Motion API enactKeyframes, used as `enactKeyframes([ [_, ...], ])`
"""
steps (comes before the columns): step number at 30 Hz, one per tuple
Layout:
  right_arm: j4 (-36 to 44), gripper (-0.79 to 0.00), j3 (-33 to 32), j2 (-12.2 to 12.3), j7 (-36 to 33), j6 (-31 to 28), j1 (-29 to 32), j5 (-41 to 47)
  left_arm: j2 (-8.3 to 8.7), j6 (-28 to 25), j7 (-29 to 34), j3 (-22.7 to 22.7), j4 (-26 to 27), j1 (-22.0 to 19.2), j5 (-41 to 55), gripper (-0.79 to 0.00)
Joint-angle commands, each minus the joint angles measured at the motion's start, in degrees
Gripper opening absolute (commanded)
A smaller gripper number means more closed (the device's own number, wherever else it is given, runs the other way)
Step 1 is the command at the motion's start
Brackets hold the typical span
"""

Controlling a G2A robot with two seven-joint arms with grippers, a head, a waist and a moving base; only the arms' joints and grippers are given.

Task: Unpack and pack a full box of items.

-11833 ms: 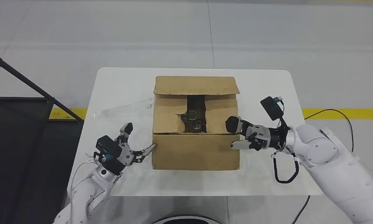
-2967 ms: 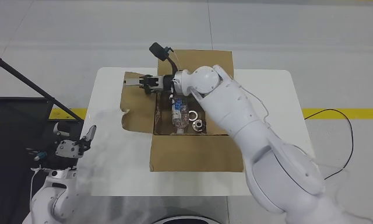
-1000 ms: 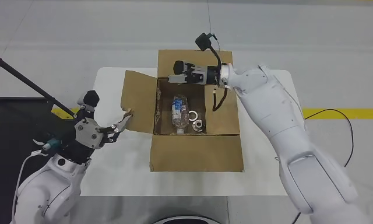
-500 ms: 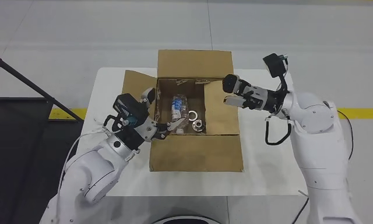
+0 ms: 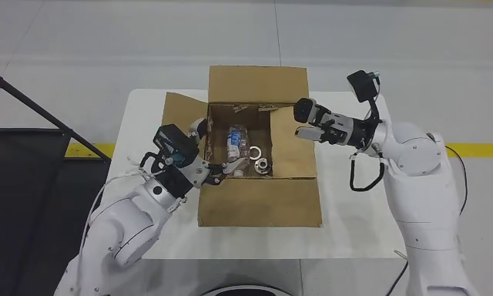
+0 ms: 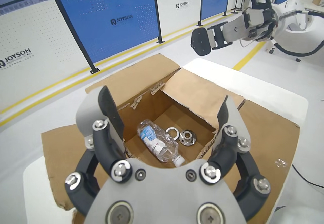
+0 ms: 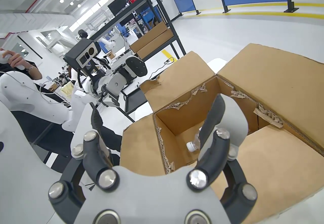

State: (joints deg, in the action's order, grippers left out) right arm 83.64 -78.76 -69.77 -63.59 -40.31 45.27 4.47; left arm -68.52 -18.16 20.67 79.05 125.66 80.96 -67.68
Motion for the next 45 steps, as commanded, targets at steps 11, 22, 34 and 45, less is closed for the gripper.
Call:
enactKeyframes([
  [11, 7.30, 0.000, -4.71, 3.12, 1.75, -2.14, 6.63, -2.06, -3.12, 10.95, 20.82, -17.27, -11.47, -21.51, 15.44, 0.000],
  [22, 9.73, 0.000, -7.89, 5.52, 3.39, -3.78, 10.50, -1.48, -4.31, 16.61, 26.29, -20.19, -16.61, -27.01, 21.87, 0.000],
  [34, 9.73, 0.000, -7.89, 5.52, 3.39, -3.78, 10.50, -1.48, -6.26, 20.16, 33.32, -21.12, -31.26, -34.29, 45.82, 0.000],
  [45, 9.73, 0.000, -7.89, 5.52, 3.39, -3.78, 10.50, -1.48, -8.67, 28.24, 34.37, -25.79, -45.52, -42.07, 54.87, 0.000],
])
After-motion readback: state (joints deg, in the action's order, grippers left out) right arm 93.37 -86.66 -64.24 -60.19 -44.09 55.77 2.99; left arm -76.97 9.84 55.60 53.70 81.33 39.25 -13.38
